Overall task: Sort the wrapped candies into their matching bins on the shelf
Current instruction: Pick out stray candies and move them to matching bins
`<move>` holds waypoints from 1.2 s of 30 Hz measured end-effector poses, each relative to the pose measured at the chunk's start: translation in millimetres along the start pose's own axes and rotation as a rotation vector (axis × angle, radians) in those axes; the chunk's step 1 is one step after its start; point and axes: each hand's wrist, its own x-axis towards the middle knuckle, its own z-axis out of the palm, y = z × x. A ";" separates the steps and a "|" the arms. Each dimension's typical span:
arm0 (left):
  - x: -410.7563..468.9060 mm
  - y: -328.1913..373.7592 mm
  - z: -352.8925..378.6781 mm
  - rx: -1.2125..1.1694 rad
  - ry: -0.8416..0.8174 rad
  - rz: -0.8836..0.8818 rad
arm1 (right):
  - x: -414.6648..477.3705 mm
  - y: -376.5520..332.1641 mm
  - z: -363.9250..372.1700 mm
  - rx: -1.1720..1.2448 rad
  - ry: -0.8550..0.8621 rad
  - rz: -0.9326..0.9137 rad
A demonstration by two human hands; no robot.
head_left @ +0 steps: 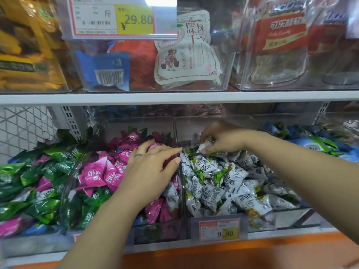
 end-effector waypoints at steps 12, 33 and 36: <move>-0.5 0.5 -0.6 -0.003 -0.004 0.002 | -17.3 6.3 -13.1 0.118 0.227 0.083; 0.4 -3.4 1.4 -0.021 0.003 0.011 | 18.7 6.6 7.1 0.116 -0.006 0.062; -0.5 -3.2 1.3 -0.022 -0.001 0.003 | 5.9 17.5 0.6 0.151 0.035 0.083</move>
